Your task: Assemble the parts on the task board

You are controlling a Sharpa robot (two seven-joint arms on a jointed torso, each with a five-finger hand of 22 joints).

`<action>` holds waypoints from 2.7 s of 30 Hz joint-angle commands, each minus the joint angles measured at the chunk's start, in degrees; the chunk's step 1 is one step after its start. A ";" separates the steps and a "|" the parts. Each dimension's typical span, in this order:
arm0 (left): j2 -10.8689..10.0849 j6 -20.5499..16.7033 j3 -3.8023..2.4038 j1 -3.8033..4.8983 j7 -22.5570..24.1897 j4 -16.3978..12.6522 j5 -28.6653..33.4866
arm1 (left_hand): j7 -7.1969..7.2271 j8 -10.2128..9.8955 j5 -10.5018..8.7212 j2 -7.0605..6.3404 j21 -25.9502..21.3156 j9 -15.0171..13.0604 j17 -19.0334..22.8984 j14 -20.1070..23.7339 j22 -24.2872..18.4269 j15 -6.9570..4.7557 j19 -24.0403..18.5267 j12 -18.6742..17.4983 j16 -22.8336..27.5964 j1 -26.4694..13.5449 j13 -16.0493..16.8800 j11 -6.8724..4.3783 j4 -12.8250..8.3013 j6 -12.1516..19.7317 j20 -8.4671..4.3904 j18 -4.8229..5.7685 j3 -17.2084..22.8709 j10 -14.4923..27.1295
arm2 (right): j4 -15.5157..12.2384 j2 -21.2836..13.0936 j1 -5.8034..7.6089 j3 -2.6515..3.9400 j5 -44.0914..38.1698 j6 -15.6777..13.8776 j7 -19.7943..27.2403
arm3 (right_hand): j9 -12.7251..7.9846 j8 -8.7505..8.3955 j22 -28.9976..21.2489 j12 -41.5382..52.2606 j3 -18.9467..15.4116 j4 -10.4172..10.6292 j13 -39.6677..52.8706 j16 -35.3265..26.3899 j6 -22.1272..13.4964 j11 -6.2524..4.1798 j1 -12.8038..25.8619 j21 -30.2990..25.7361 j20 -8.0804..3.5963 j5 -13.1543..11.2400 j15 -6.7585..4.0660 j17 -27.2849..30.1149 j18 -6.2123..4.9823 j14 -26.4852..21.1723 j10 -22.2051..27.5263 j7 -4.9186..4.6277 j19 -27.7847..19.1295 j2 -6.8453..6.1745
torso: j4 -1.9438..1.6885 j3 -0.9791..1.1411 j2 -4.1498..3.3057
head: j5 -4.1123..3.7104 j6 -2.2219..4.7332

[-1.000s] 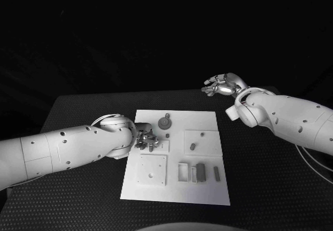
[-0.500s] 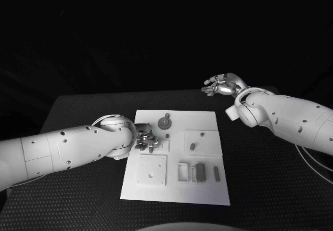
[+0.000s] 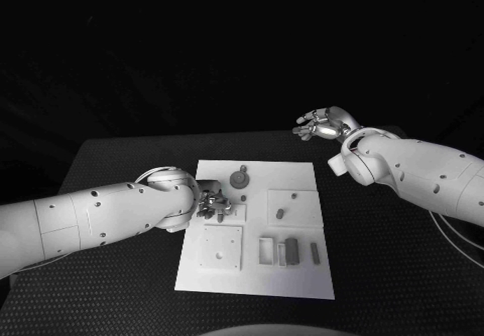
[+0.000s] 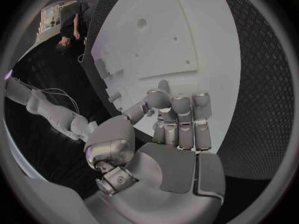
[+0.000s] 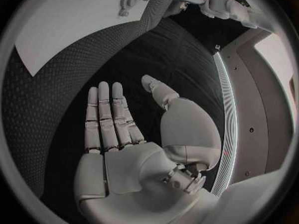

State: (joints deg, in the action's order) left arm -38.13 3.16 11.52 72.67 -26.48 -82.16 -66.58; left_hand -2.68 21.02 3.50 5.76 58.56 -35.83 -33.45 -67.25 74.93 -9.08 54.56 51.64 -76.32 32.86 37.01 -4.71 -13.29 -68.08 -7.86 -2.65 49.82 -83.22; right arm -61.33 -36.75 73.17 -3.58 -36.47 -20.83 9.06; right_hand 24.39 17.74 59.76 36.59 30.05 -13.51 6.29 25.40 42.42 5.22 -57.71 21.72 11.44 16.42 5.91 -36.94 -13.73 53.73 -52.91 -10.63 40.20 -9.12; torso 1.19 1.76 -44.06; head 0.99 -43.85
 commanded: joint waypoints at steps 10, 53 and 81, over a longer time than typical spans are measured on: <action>0.91 2.74 0.17 -0.23 -1.54 1.30 -0.22 | 2.83 -0.22 -0.10 2.27 -0.10 0.00 0.09 0.05 0.91 -0.30 -0.01 0.21 -0.25 0.60 -0.14 -1.69 -0.18 -3.04 -6.22 -0.12 -0.33 2.17 | -0.08 0.09 0.01 0.03 -0.08 0.51 0.52 | -0.11 0.21 0.12 0.30 -0.35 -0.09 -0.12 -0.23 0.78 4.44 0.39 -0.44 0.10 0.26 0.31 -0.10 0.62 -0.01 6.84 -1.18 0.41 0.14 | 0.08 0.08 -0.01 | 0.08 -0.08; 0.00 -0.33 -0.86 -0.24 -1.03 1.34 -0.32 | 2.72 0.06 -0.74 -13.23 -0.63 -0.85 0.53 0.80 0.49 -0.72 -0.25 0.09 -0.27 -2.36 -0.74 -1.56 3.10 -2.09 -6.63 -0.68 -12.16 2.36 | 0.03 -0.03 0.00 0.03 -0.09 0.31 0.51 | -0.26 0.14 0.31 0.31 -0.42 -0.11 -0.37 -0.40 0.58 4.54 0.42 -0.72 0.11 0.28 0.40 -0.16 0.65 -0.11 7.01 -1.36 0.36 -0.12 | -0.02 -0.06 -0.01 | -0.17 0.08; -0.51 -1.70 -5.85 3.57 2.30 6.63 5.29 | -0.58 -4.74 0.73 -11.27 -4.52 0.76 2.61 6.07 -0.43 1.12 -5.14 -4.44 3.24 3.02 -2.88 1.59 -1.23 6.73 -5.29 0.48 -21.34 7.20 | 0.53 -0.45 -0.01 0.02 -0.03 0.37 0.58 | -0.34 0.13 0.45 0.36 -0.38 -0.09 -0.50 -0.47 0.50 4.58 0.37 -0.87 0.11 0.31 0.43 -0.22 0.65 -0.11 7.05 -1.49 0.38 -0.08 | 0.03 -0.01 0.01 | 0.12 2.42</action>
State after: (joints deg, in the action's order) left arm -38.98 2.12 5.71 75.98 -26.38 -75.98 -62.86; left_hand -3.31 16.59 4.04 -5.52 54.10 -35.11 -30.86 -61.37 74.53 -7.93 49.74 47.26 -73.27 35.53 34.16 -2.98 -14.32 -61.69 -6.34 -2.65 28.42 -76.30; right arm -60.80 -37.14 73.17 -3.58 -36.46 -20.86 9.06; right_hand 24.12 17.74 60.14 36.59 29.89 -13.67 5.86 25.18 42.23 5.22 -57.71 21.06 11.44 16.42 5.91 -37.07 -13.73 53.73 -52.91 -10.83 40.20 -9.12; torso 1.15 1.79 -44.02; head 1.07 -41.74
